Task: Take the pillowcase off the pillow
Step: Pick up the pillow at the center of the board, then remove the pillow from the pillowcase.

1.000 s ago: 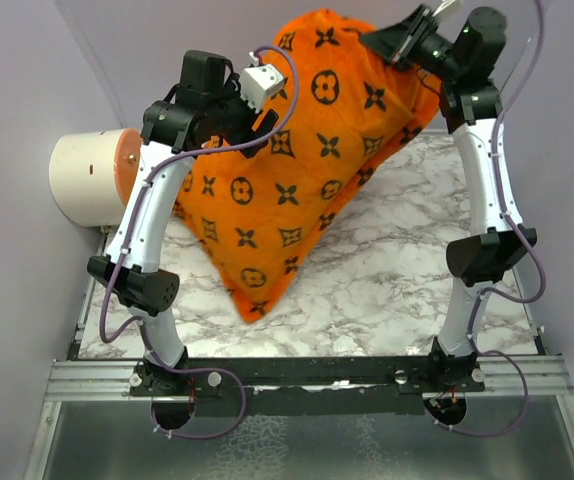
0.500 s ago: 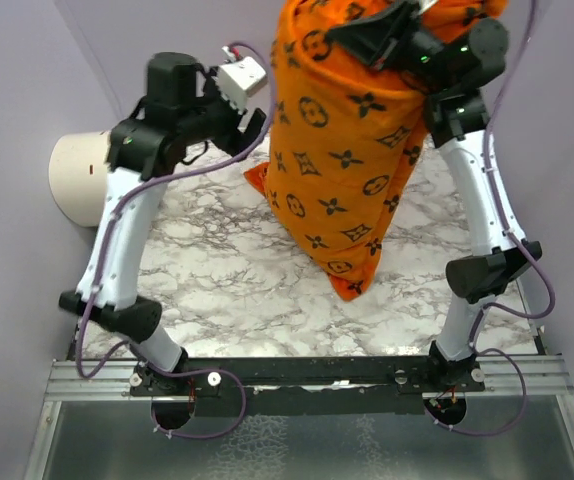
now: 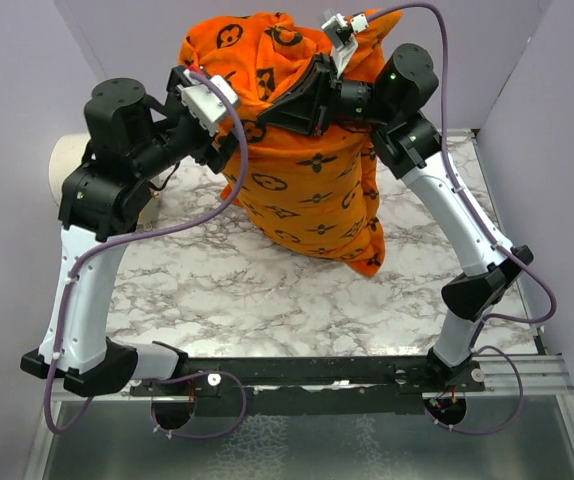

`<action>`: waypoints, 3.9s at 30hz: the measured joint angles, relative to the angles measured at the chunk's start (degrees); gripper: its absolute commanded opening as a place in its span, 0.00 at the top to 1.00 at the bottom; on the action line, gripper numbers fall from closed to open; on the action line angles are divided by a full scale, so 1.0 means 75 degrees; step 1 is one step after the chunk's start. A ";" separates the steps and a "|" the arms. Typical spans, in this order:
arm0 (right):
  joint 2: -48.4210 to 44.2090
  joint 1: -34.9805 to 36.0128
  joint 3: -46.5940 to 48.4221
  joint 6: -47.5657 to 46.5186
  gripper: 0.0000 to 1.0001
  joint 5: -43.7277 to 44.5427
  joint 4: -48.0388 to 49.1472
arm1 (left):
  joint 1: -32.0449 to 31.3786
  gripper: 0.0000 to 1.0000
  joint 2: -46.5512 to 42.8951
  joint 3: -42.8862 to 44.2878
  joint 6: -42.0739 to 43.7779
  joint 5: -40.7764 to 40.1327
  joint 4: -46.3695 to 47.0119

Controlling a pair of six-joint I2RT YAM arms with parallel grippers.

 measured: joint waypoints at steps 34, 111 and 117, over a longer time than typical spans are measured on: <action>-0.0111 -0.0207 0.0577 0.0169 0.99 0.2509 -0.1920 | -0.0044 0.40 -0.1090 -0.5412 0.0251 0.0379 0.2646; -0.0169 0.0178 -0.0402 0.0991 0.99 0.2110 -0.0612 | -0.0557 0.39 -0.2442 -0.7105 0.4657 -0.0595 0.7673; -0.0169 0.0172 -0.0402 0.0839 0.99 0.2110 -0.0629 | -0.0560 0.67 -0.1996 -0.6933 0.4296 -0.0903 0.8431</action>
